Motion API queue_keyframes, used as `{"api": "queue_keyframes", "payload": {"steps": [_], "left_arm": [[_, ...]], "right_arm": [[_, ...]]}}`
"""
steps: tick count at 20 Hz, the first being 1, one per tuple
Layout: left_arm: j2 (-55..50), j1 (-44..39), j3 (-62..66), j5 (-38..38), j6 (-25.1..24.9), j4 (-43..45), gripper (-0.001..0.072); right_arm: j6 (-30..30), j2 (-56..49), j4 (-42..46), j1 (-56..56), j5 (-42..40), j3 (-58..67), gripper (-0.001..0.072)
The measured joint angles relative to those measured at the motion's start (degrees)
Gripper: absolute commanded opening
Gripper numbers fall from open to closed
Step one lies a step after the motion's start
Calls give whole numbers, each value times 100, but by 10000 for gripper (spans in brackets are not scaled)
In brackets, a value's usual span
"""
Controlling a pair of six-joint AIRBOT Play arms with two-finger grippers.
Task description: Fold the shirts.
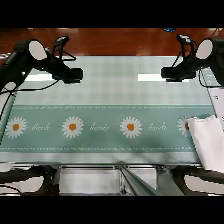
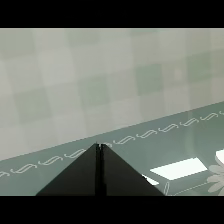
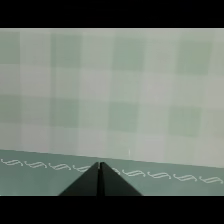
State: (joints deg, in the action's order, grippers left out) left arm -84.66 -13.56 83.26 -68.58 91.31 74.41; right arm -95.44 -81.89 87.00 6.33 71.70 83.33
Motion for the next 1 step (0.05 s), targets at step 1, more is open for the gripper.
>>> {"api": "queue_keyframes", "payload": {"steps": [1], "left_arm": [[-33,0,0,2,-2,0,18]], "right_arm": [[0,0,0,0,0,0,31]]}}
